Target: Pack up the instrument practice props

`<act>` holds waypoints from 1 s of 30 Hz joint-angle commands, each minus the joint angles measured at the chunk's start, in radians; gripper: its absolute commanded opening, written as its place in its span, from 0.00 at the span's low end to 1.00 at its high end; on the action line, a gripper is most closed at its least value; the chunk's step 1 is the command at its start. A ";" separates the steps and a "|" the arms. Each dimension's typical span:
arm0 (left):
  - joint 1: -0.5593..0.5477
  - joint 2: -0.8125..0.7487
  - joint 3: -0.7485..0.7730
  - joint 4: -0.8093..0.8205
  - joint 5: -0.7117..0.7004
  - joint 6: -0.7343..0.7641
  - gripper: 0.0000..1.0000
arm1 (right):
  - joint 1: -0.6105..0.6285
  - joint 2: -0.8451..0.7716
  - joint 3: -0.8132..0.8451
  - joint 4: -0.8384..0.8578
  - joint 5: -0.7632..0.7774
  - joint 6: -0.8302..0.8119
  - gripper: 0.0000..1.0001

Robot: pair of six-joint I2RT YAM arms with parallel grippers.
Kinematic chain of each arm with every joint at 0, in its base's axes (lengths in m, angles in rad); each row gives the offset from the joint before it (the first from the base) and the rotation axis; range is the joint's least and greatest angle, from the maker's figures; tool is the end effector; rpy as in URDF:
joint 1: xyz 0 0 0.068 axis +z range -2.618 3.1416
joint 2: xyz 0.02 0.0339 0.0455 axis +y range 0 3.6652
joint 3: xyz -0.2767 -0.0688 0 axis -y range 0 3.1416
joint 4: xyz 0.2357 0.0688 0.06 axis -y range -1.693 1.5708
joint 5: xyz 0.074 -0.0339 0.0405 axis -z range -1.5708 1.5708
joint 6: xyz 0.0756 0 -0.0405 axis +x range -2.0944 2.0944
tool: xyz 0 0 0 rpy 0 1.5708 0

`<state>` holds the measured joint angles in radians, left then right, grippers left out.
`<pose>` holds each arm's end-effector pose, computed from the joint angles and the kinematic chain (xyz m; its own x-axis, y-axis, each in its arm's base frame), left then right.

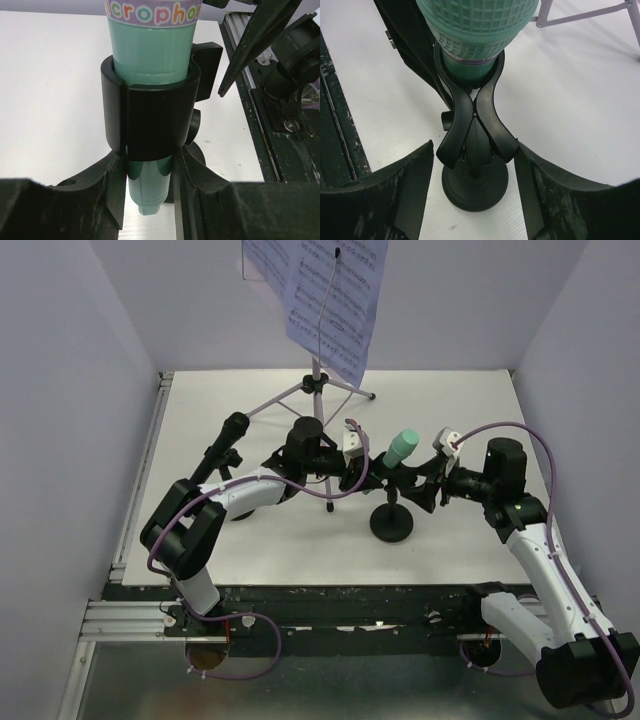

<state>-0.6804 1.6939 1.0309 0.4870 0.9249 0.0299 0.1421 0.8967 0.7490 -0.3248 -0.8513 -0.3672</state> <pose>0.2685 -0.2950 0.2694 -0.1065 0.1093 -0.9883 0.9934 -0.0300 -0.1103 0.1894 0.0845 0.2980 -0.1490 -0.2603 -0.9540 -0.8676 0.4972 -0.0002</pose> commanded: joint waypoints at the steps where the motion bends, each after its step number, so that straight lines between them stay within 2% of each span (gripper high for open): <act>1: 0.012 0.004 -0.012 -0.100 0.052 0.010 0.00 | -0.001 0.004 0.021 0.046 -0.028 0.011 0.75; 4: 0.013 0.006 -0.012 -0.096 0.058 -0.002 0.00 | -0.001 0.016 0.018 0.082 -0.015 0.025 0.80; 10: 0.013 0.013 -0.009 -0.097 0.058 -0.004 0.00 | -0.001 0.054 0.038 0.096 -0.046 0.027 0.79; 13: 0.012 0.015 -0.008 -0.099 0.058 -0.005 0.00 | -0.001 0.067 0.044 0.076 -0.069 0.019 0.69; 16: 0.013 0.018 -0.005 -0.099 0.058 -0.013 0.00 | -0.001 0.067 0.046 0.066 -0.084 0.017 0.50; 18: 0.015 0.021 -0.005 -0.099 0.057 -0.018 0.00 | -0.001 0.065 0.041 0.052 -0.084 0.013 0.34; 20: 0.018 0.027 -0.002 -0.096 0.058 -0.024 0.00 | -0.001 0.056 0.036 0.040 -0.074 0.001 0.05; 21: 0.019 0.030 -0.002 -0.094 0.058 -0.024 0.00 | -0.001 0.047 0.030 0.040 -0.062 -0.002 0.00; 30: 0.022 0.029 -0.002 -0.005 0.051 -0.105 0.00 | -0.001 0.030 0.024 0.030 -0.022 0.010 0.00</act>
<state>-0.6601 1.7203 1.0325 0.4168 0.9592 -0.0181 0.1364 0.9485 0.7601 -0.2916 -0.8791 -0.3569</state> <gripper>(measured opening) 0.437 0.387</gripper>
